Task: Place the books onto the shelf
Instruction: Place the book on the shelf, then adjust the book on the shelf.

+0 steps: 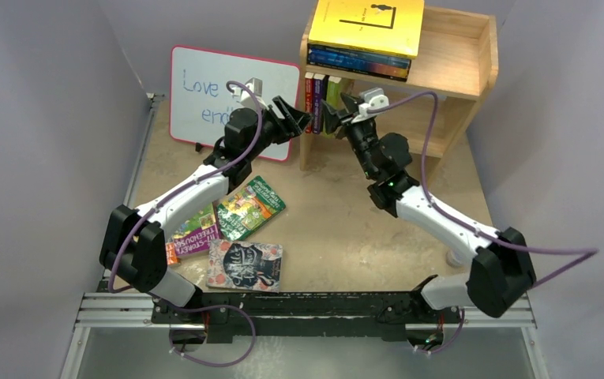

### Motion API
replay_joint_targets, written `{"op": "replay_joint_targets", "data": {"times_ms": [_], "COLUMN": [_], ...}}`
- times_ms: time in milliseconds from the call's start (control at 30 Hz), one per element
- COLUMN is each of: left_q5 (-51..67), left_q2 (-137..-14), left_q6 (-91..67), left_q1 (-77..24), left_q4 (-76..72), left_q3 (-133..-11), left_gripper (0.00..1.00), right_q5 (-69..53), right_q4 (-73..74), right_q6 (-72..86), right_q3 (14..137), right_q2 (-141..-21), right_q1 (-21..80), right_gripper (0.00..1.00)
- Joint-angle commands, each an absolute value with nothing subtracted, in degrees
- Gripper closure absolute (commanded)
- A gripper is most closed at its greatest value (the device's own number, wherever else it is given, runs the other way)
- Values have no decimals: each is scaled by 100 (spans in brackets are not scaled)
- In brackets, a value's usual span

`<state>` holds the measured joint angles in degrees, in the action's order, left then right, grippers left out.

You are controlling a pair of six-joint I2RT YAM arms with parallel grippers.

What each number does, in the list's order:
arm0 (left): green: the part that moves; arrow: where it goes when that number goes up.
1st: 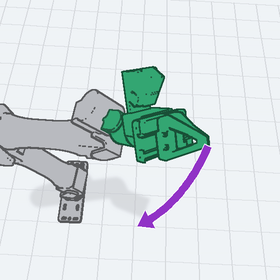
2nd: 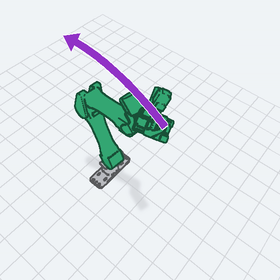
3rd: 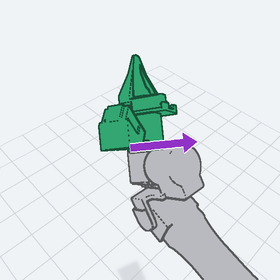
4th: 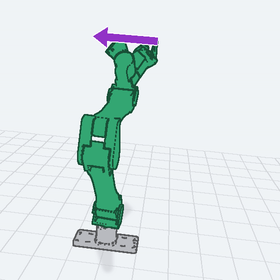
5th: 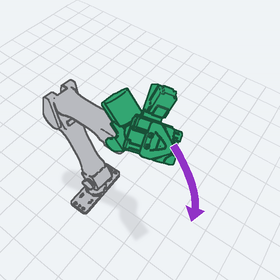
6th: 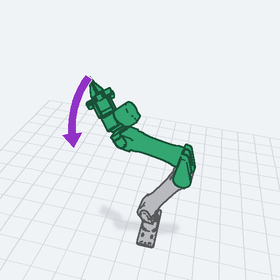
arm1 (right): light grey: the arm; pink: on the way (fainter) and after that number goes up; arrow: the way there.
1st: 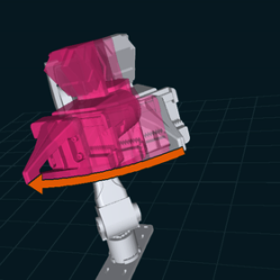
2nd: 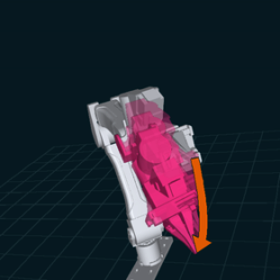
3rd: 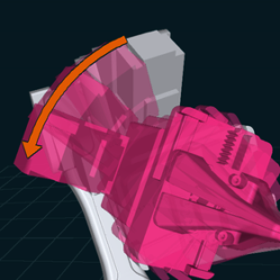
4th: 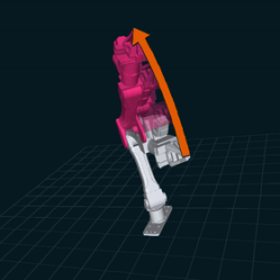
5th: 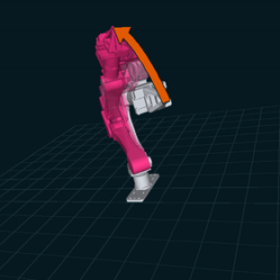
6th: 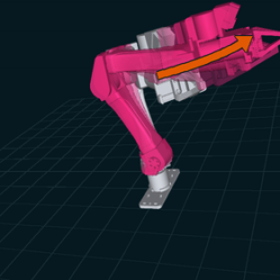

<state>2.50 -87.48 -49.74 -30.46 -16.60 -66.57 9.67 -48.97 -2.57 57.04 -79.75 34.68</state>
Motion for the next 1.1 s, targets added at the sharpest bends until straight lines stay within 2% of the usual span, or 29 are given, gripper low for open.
{"op": "replay_joint_targets", "data": {"times_ms": [0, 67, 200, 300, 467, 533, 633, 800, 1067], "left_q5": [279, 281, 199, 72, 53, 25, -53, -222, -541], "left_q2": [-8754, -8746, -8662, -8573, -8533, -8477, -8347, -8016, -7507], "left_q6": [-4829, -4814, -4760, -4709, -4708, -4703, -4684, -4693, -4574], "left_q1": [-3040, -3046, -3041, -3032, -3007, -2989, -2942, -2859, -2800], "left_q4": [-1797, -1756, -1597, -1394, -1224, -1130, -917, -423, 604], "left_q3": [-6952, -6955, -6966, -6973, -6975, -6962, -6900, -6632, -6084], "left_gripper": [33, 33, 33, 33, 33, 33, 33, 33, 33], "right_q5": [1118, 1435, 2070, 2520, 2733, 2602, 2259, 1953, 2732], "right_q4": [-4748, -4664, -4393, -4105, -3754, -3817, -3853, -3863, -3591], "right_q6": [-240, -233, -271, -236, -238, -283, -312, -221, -218], "right_q3": [5552, 5452, 5446, 5580, 6086, 6226, 6409, 6408, 6074], "right_q2": [-7387, -7252, -7213, -7316, -7714, -7875, -8071, -8084, -7541], "right_q1": [3518, 3520, 3511, 3491, 3405, 3355, 3327, 3322, 3322], "right_gripper": [46, 49, 65, 72, 76, 72, 61, 49, 46]}}
